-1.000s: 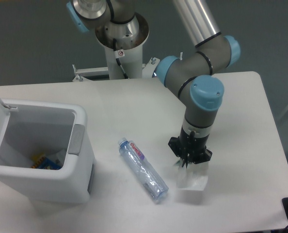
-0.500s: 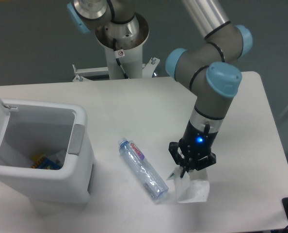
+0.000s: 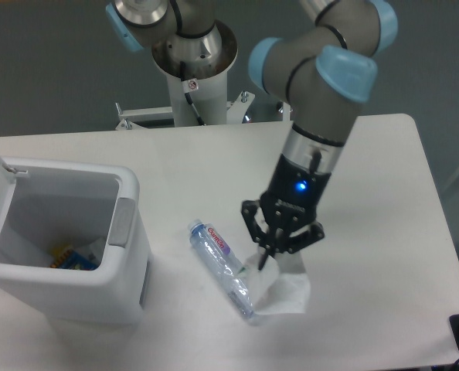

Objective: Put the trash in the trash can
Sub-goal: 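Carry the tissue over the white trash bin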

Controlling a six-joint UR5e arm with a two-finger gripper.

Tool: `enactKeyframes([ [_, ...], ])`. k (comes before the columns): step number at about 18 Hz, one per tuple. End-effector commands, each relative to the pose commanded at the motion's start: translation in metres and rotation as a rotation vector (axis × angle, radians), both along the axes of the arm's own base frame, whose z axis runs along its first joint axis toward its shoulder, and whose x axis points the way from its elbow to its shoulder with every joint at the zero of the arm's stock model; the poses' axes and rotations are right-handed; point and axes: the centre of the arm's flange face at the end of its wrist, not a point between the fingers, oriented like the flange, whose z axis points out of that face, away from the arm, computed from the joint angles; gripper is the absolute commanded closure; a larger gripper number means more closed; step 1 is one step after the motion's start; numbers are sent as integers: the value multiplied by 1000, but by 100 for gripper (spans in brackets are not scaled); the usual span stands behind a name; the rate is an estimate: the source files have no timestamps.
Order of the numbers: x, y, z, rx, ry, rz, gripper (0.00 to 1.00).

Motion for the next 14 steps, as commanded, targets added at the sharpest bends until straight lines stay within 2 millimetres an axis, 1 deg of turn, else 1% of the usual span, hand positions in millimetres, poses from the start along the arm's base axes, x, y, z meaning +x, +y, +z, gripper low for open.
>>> enactKeyframes([
  [2, 20, 4, 18, 16, 0, -3, 100],
  [3, 41, 6, 37, 35, 7, -12, 100],
  [4, 53, 6, 48, 45, 11, -17, 100],
  [7, 99, 6, 73, 70, 39, -65, 100],
  [8, 114, 9, 75, 72, 38, -85, 100],
  [9, 141, 10, 83, 79, 51, -119, 100],
  [10, 157, 10, 87, 84, 58, -141, 100],
  [11, 170, 9, 93, 91, 63, -157, 100],
  [14, 201, 16, 86, 82, 65, -213, 100],
])
